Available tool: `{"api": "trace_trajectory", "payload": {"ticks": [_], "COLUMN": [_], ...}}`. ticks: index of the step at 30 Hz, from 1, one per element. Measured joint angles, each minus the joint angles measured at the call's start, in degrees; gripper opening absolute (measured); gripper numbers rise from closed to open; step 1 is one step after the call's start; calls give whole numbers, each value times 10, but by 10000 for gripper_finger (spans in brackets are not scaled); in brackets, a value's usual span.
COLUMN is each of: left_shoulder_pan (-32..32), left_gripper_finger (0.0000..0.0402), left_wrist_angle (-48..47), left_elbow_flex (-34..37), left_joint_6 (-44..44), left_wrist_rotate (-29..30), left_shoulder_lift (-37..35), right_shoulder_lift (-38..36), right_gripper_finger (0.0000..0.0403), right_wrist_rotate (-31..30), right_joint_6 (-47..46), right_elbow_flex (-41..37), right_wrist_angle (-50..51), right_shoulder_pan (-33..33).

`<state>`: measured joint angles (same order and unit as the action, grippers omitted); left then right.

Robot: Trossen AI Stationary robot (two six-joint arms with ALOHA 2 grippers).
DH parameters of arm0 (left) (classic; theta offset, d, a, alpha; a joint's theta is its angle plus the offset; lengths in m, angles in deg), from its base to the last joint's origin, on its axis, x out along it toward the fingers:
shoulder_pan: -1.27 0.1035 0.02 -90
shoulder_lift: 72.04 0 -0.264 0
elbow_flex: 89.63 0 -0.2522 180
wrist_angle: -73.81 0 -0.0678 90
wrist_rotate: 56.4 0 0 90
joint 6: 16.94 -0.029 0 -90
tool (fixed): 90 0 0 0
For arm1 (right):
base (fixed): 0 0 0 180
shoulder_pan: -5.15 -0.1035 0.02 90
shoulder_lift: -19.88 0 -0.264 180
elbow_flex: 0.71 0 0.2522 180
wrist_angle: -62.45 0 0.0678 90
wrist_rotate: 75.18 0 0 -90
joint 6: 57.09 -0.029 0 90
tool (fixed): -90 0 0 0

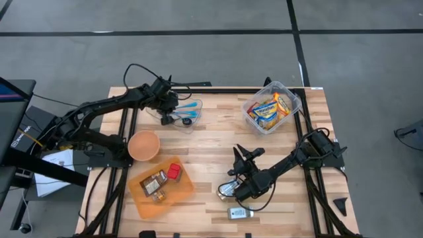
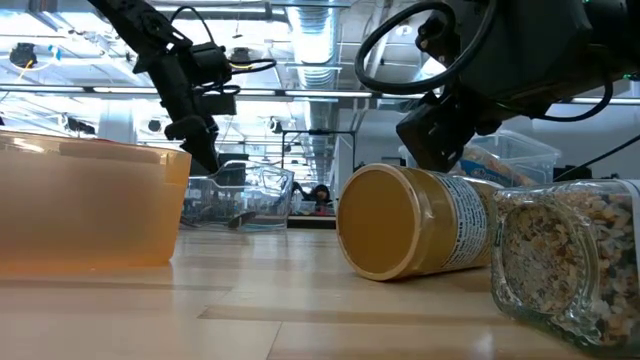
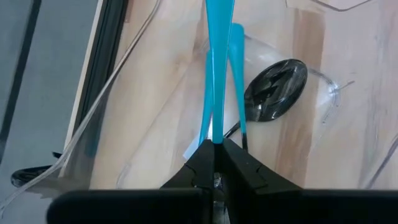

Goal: Pick & Place Food Item
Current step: Put the blue spoon into the left transparent bin

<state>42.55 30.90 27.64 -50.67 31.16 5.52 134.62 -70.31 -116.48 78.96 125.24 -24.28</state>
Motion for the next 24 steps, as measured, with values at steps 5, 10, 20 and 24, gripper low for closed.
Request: {"api": "trace_trajectory", "payload": {"ticks": [5,10,20,24], "left_shoulder_pan": [4,17,42,42], "left_gripper_finger": [6,6,6,6], "left_wrist_angle": [0,0,21,67], "left_elbow_flex": [0,0,12,39], "left_joint_6": [0,-1,-5,-5], "left_wrist_rotate": [-7,-21,-20,-20], "left_shoulder_lift": [0,0,0,0], "right_shoulder_lift": [0,0,0,0], "right_gripper_finger": [92,92,92,92], "right_wrist_rotate": [10,11,11,11], "right_joint_6": [0,0,0,0], "right_elbow_flex": [0,0,0,0], "right_wrist_angle": [0,-1,-2,-2], "right_shoulder_pan": [0,0,0,0]}}
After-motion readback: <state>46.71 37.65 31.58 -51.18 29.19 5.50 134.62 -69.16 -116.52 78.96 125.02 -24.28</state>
